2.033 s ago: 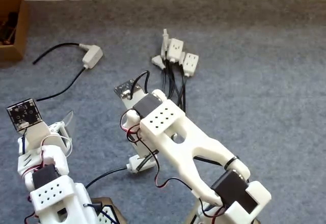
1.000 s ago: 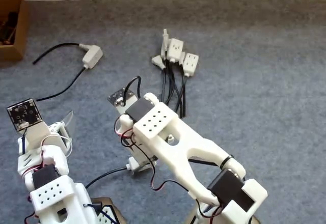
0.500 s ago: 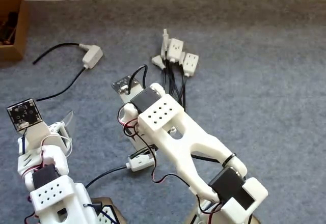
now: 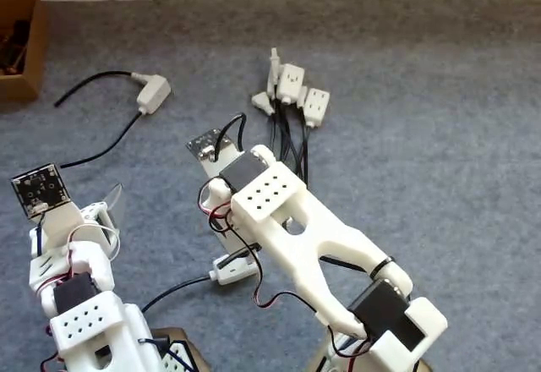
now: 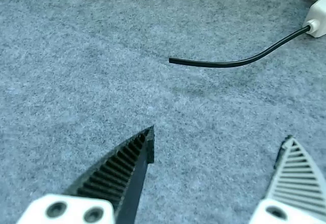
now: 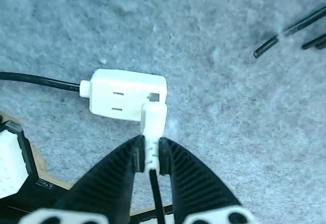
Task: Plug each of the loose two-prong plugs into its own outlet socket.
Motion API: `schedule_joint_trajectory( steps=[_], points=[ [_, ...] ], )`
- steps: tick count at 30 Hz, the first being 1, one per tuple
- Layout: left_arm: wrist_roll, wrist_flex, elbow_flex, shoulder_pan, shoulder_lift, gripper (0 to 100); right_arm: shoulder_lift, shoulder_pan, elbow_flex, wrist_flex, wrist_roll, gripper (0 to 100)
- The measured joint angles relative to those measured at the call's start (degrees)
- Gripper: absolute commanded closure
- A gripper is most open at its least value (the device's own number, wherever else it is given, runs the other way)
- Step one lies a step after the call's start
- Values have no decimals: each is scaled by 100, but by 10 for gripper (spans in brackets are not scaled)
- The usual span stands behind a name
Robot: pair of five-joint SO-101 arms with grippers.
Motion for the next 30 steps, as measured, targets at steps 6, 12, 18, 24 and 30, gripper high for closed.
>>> schedule_joint_trajectory(
  steps=[6, 12, 18, 24, 30],
  points=[
    [0, 0, 0, 0, 0, 632, 0, 0, 0, 26, 0, 991],
    [0, 0, 0, 0, 0, 632, 9, 0, -97, 325, 0, 991],
    [0, 0, 0, 0, 0, 632, 9, -9, -105, 396, 0, 991],
    [0, 0, 0, 0, 0, 632, 9, -9, -105, 299, 0, 991],
    [0, 0, 0, 0, 0, 632, 9, -9, -105, 79, 0, 991]
  ],
)
